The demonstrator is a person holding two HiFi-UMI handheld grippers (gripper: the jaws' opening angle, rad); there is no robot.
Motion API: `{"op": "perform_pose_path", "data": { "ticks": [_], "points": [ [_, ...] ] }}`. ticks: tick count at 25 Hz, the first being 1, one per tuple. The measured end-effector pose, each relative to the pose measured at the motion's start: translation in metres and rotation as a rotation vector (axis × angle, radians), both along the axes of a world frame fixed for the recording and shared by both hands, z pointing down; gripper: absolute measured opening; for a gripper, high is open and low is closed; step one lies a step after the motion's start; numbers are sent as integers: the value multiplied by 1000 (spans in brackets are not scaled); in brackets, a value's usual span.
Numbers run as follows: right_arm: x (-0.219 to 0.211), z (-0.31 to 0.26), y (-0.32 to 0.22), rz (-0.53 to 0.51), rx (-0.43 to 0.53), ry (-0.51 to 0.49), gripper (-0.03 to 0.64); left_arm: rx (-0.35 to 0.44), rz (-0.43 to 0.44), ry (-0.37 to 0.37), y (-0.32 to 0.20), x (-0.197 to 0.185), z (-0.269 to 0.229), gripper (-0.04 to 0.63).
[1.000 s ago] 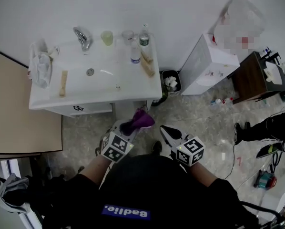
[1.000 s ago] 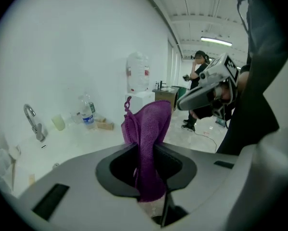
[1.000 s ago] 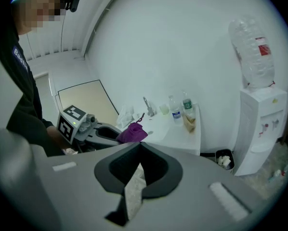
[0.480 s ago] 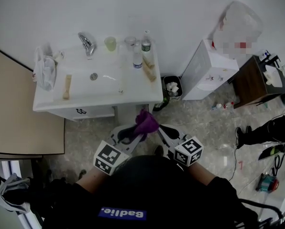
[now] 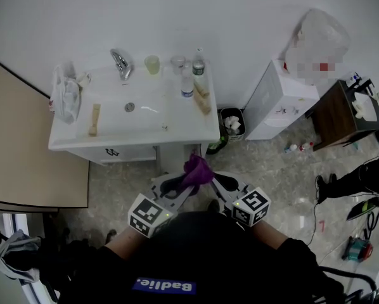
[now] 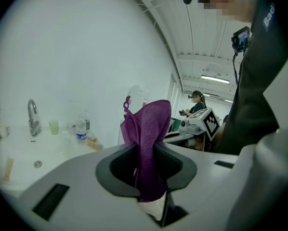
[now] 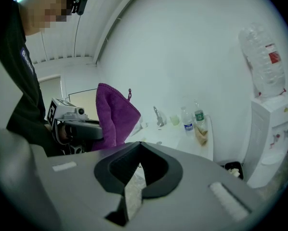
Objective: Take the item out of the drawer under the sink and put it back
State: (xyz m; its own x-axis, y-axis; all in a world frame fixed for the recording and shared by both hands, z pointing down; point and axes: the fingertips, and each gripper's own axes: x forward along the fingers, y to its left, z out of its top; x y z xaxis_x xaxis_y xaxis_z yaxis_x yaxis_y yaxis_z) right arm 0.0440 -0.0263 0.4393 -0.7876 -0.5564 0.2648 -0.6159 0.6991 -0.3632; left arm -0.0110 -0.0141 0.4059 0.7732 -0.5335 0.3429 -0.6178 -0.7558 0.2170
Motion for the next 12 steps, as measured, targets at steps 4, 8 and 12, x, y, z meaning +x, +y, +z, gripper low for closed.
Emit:
{"op": "perform_pose_path", "data": {
  "ticks": [4, 8, 12],
  "points": [
    [-2, -1, 1, -1, -2, 15, 2, -10, 0, 20, 4, 0, 2, 95],
    [-7, 3, 5, -23, 0, 23, 2, -7, -6, 28, 6, -3, 3, 91],
    [-8, 4, 6, -28, -9, 15, 2, -19, -17, 24, 6, -6, 7, 89]
  ]
}}
